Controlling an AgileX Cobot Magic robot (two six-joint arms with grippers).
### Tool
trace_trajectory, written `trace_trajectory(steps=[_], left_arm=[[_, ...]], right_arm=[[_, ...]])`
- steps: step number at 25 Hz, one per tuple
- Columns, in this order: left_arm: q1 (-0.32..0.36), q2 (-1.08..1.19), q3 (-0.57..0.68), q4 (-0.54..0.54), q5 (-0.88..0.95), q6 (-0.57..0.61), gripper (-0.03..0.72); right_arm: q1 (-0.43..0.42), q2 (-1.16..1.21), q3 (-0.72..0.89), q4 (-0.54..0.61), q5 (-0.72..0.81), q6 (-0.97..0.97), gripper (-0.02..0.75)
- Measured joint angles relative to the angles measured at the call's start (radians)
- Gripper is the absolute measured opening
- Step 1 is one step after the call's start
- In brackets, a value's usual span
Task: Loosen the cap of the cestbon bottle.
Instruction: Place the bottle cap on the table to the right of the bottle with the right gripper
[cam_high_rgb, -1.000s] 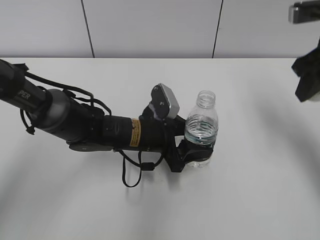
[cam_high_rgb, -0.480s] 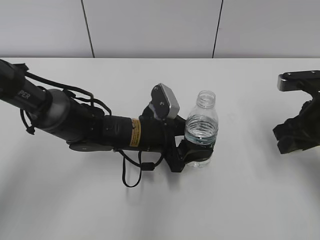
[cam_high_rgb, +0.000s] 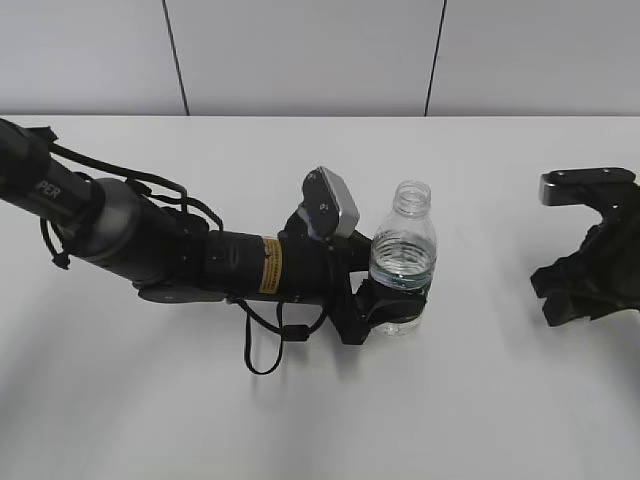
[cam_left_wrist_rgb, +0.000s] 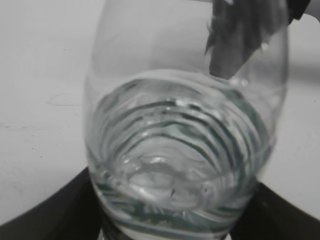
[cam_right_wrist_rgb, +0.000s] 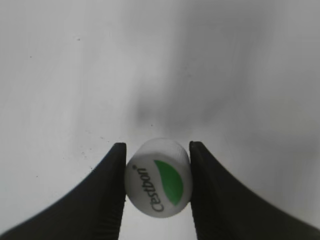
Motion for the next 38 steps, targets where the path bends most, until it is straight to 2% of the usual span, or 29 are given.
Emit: trace_trajectory(steps=[17,25,31,38], left_arm=[[0.000,0.000,0.000,0.000,0.000,0.000,0.512],[0.000,0.000,0.000,0.000,0.000,0.000,0.512],[0.000,0.000,0.000,0.000,0.000,0.000,0.512],[0.000,0.000,0.000,0.000,0.001,0.000,0.512]], right_arm=[[0.000,0.074,0.000,0.016,-0.005,0.001,0.311],[0.000,0.074,0.000,0.018,-0.005,0.001,0.394],[0.000,0.074,0.000,0.019,-0.006,0.001,0.521],[0.000,0.074,0.000,0.025,-0.005,0.001,0.548]])
